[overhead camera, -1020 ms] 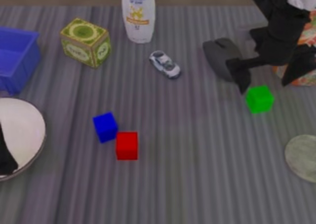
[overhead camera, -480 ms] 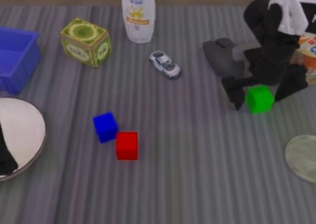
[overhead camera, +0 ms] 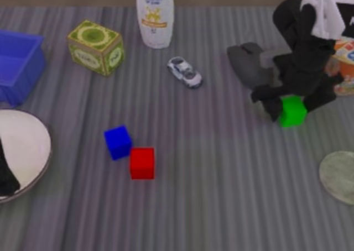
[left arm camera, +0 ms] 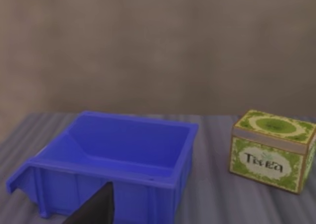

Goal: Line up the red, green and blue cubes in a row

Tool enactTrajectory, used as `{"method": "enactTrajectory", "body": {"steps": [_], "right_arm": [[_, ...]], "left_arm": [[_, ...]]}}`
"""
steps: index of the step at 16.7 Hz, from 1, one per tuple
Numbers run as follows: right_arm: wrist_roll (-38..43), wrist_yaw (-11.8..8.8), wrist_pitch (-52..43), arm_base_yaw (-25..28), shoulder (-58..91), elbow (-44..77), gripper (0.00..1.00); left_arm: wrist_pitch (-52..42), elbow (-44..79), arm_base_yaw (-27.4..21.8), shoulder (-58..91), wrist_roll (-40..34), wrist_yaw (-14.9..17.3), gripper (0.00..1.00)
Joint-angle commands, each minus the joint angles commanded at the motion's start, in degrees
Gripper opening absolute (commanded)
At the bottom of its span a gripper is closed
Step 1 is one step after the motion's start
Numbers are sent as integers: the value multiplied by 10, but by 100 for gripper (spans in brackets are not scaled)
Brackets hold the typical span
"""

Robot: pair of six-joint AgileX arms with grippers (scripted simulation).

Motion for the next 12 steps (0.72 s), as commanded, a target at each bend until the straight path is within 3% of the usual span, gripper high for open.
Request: {"method": "enactTrajectory", "body": {"steps": [5, 12], "right_arm": [[0, 0, 0, 0, 0, 0, 2], [0, 0, 0, 0, 0, 0, 0]], "left_arm": [[0, 0, 0, 0, 0, 0, 100], [0, 0, 0, 0, 0, 0, 100]]}}
